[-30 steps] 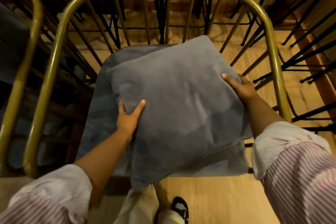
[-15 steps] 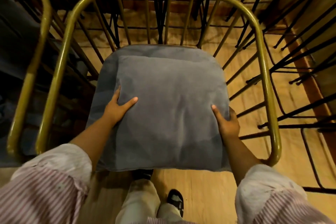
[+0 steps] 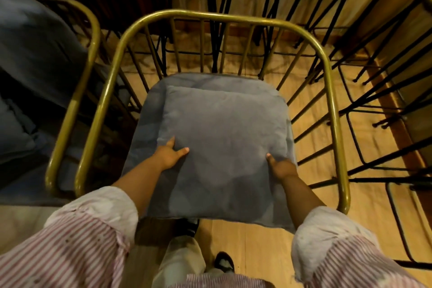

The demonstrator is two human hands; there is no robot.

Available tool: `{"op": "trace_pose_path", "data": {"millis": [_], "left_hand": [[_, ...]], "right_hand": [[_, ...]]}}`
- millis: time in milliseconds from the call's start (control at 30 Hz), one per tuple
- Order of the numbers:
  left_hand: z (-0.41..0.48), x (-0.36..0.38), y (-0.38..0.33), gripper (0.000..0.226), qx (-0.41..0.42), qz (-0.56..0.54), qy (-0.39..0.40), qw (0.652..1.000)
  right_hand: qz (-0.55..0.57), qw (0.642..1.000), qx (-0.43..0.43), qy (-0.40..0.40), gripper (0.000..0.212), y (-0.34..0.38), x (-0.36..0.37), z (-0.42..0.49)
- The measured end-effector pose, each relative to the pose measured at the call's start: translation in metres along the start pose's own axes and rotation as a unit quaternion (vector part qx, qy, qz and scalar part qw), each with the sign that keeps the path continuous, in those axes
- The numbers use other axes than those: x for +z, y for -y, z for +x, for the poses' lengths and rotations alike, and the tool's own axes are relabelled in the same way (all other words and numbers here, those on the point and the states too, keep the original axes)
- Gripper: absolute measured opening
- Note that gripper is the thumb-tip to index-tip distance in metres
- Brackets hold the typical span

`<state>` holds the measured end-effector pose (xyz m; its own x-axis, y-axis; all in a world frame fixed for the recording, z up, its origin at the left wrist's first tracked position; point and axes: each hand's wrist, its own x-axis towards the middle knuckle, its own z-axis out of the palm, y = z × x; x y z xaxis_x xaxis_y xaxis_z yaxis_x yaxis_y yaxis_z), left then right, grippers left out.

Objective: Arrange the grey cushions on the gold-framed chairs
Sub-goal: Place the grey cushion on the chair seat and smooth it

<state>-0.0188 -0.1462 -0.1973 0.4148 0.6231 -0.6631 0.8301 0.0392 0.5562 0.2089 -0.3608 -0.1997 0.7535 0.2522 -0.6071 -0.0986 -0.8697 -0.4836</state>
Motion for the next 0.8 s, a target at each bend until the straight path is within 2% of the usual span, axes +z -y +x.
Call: {"op": "trace_pose_path", "data": {"millis": [67,200,367,533,667,800], "left_hand": [[-0.037,0.001,-0.011,0.068,0.027,0.006,0.018,0.999],[-0.11,-0.013,-0.018,0.065,0.022,0.007,-0.041,0.999],[-0.178,-0.064,-0.002,0.056,0.055,-0.015,-0.105,0.993],[-0.215,-0.145,0.047,0.06,0.023,-0.025,-0.202,0.979],[-0.236,-0.223,0.101,0.062,0.018,-0.039,-0.259,0.965],[-0.252,-0.309,0.164,0.067,-0.007,-0.055,-0.305,0.951]], "right_hand": [[-0.038,0.998,-0.045,0.003,0.065,0.013,0.004,-0.015],[-0.096,0.972,-0.202,0.073,0.049,0.059,0.012,-0.07],[-0.085,0.94,-0.308,0.116,0.057,0.118,0.031,-0.144],[-0.099,0.892,-0.409,0.168,0.056,0.184,0.075,-0.216],[-0.09,0.859,-0.459,0.207,0.05,0.246,0.138,-0.264],[-0.063,0.852,-0.458,0.245,0.055,0.308,0.216,-0.302]]}}
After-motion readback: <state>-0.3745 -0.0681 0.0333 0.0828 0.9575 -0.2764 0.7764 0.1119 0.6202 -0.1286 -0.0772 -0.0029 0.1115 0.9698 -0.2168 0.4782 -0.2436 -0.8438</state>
